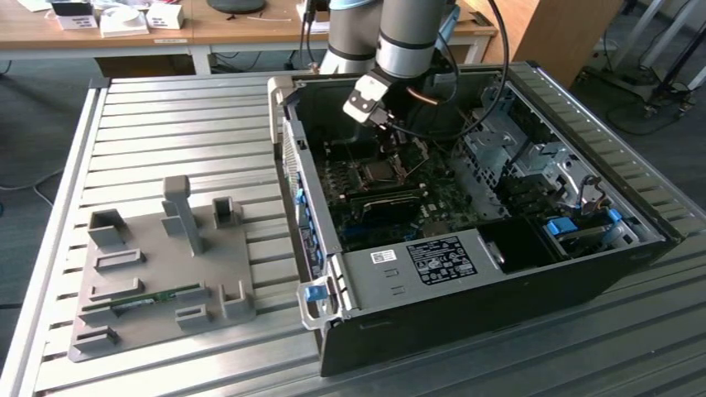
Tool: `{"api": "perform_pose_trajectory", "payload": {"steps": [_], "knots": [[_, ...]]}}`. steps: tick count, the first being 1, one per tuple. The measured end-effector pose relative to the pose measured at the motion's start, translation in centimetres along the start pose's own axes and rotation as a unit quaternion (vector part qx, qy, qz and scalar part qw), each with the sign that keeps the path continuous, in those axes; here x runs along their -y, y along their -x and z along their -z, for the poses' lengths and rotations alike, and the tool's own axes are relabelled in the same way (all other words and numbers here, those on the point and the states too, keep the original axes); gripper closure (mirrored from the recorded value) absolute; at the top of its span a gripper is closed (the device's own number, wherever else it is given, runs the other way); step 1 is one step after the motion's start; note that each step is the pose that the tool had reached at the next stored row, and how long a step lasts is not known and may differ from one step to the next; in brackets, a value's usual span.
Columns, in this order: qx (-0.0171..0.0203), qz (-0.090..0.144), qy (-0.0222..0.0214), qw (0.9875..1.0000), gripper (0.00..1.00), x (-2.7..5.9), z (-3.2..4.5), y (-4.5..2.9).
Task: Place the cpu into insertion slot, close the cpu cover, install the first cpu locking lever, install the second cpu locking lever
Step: 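Place the cpu into insertion slot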
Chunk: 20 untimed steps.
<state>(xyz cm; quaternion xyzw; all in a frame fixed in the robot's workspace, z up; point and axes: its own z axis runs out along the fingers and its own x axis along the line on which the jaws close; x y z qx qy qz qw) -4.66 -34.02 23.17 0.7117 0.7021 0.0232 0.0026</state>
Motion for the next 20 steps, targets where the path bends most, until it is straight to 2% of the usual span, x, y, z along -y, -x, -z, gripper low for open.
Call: {"api": "perform_pose_trajectory", "payload": {"steps": [7, 16, 20], "knots": [[0.0001, 0.000, -0.0001, 1.0000, 0.89, 0.04, -0.95, 0.03], [0.0000, 0.000, 0.0000, 1.0000, 0.89, -0.20, -1.30, 0.04], [0.0001, 0.000, -0.0001, 1.0000, 0.89, -0.18, -1.90, 0.06]]}}
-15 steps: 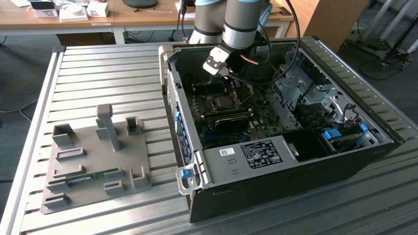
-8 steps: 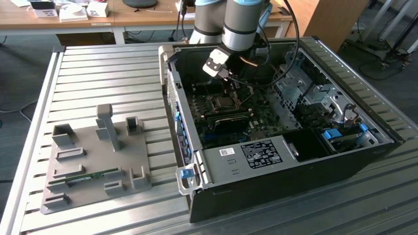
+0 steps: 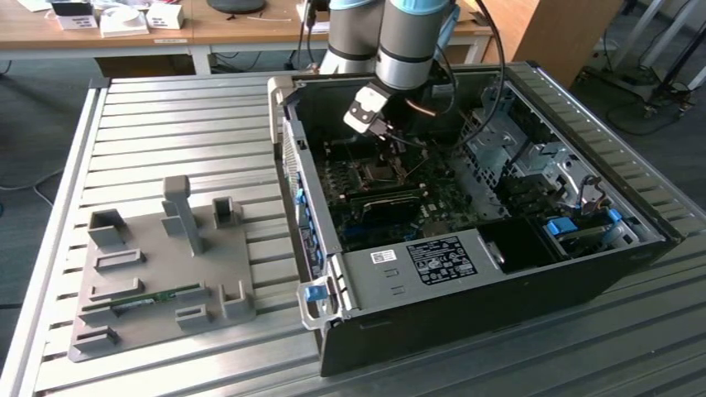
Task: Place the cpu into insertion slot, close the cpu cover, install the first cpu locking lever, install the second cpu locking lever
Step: 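Place the cpu into insertion slot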
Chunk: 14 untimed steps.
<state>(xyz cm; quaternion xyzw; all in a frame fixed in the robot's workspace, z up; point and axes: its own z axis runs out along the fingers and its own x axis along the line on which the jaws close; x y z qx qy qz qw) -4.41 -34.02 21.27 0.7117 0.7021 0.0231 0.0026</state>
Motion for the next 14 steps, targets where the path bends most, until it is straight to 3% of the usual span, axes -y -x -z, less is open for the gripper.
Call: {"api": "perform_pose_trajectory", "payload": {"steps": [7, 14], "knots": [[0.0000, 0.000, 0.0000, 1.0000, 0.89, 0.03, -0.97, 0.03], [-0.0001, 0.000, 0.0001, 1.0000, 0.89, 0.04, -1.15, 0.03]]}}
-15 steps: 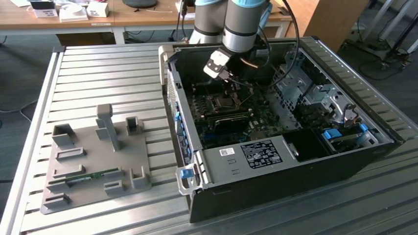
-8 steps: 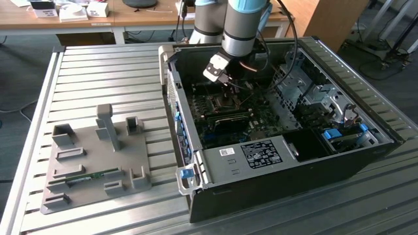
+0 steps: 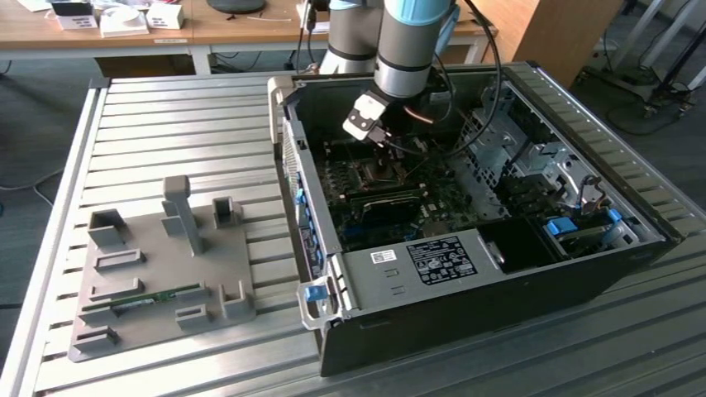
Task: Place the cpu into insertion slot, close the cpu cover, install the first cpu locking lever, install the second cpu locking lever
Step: 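Place the cpu into insertion slot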
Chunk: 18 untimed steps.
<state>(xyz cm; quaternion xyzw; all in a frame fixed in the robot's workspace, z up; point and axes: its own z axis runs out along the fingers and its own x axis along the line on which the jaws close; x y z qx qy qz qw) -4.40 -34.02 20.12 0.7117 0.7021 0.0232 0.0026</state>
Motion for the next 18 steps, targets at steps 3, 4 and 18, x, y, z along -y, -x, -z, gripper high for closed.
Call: {"api": "perform_pose_trajectory", "payload": {"steps": [3, 4, 18], "knots": [[0.0005, 0.000, -0.0003, 1.0000, 0.89, 0.02, -0.15, 0.02], [0.0005, 0.000, -0.0003, 1.0000, 0.89, 0.02, -0.15, 0.02], [0.0002, 0.000, -0.0001, 1.0000, 0.89, 0.01, -0.22, 0.01]]}}
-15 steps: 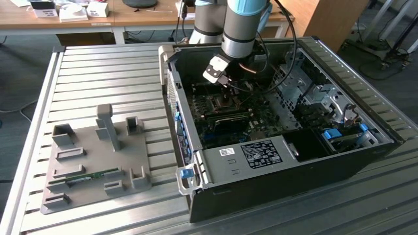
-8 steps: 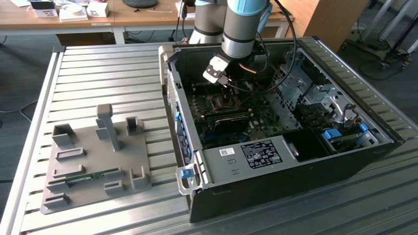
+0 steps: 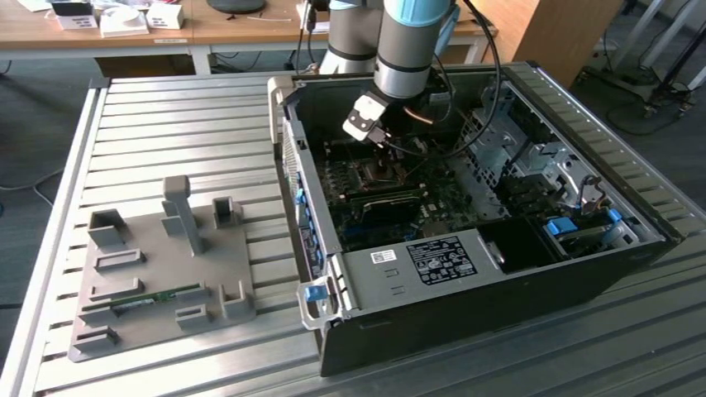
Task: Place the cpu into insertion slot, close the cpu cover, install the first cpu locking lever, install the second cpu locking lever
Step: 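Place the cpu into insertion slot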
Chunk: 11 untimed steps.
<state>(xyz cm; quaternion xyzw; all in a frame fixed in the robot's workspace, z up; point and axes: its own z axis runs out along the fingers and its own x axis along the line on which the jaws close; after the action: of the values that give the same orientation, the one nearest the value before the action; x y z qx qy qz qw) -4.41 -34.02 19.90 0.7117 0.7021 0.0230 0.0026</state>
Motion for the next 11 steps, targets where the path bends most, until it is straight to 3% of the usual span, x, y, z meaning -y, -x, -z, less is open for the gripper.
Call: {"api": "perform_pose_trajectory", "payload": {"steps": [4, 11], "knots": [[-0.0008, 0.000, 0.0005, 1.0000, 0.89, -0.02, 0.19, -0.03], [-0.0001, 0.000, 0.0001, 1.0000, 0.89, -0.05, 1.39, -0.04]]}}
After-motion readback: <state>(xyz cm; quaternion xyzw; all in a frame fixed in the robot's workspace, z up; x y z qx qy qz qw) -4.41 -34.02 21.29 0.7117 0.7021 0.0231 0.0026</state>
